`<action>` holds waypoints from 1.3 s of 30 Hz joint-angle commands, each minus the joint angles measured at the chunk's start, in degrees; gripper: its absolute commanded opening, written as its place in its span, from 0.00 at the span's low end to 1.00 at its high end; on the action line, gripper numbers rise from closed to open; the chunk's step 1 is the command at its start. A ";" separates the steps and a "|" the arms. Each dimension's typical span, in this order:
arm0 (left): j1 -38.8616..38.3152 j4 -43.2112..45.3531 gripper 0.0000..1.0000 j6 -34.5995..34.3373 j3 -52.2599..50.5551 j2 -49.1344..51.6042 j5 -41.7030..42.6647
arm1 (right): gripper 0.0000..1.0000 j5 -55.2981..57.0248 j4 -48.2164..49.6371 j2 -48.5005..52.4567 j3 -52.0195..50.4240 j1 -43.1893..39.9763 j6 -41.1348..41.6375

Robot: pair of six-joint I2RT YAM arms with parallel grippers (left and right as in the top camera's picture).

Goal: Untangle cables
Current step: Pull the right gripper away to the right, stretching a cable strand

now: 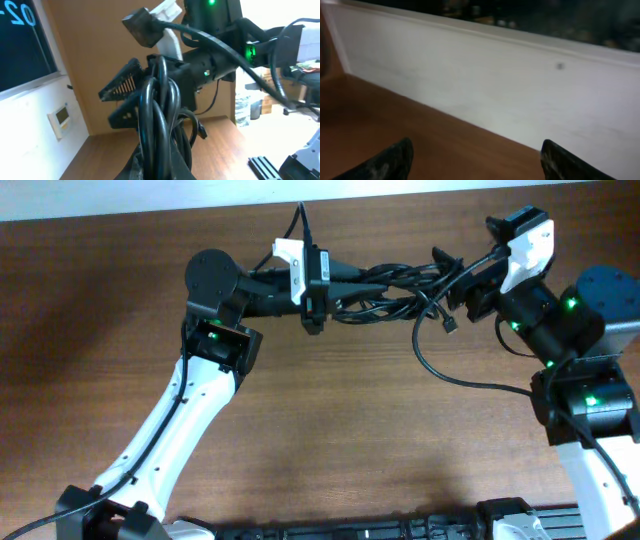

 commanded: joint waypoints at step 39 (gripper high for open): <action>4.26 -13.75 0.00 0.37 0.70 -1.27 6.73 | 0.98 37.99 36.89 0.07 0.17 -0.22 -0.85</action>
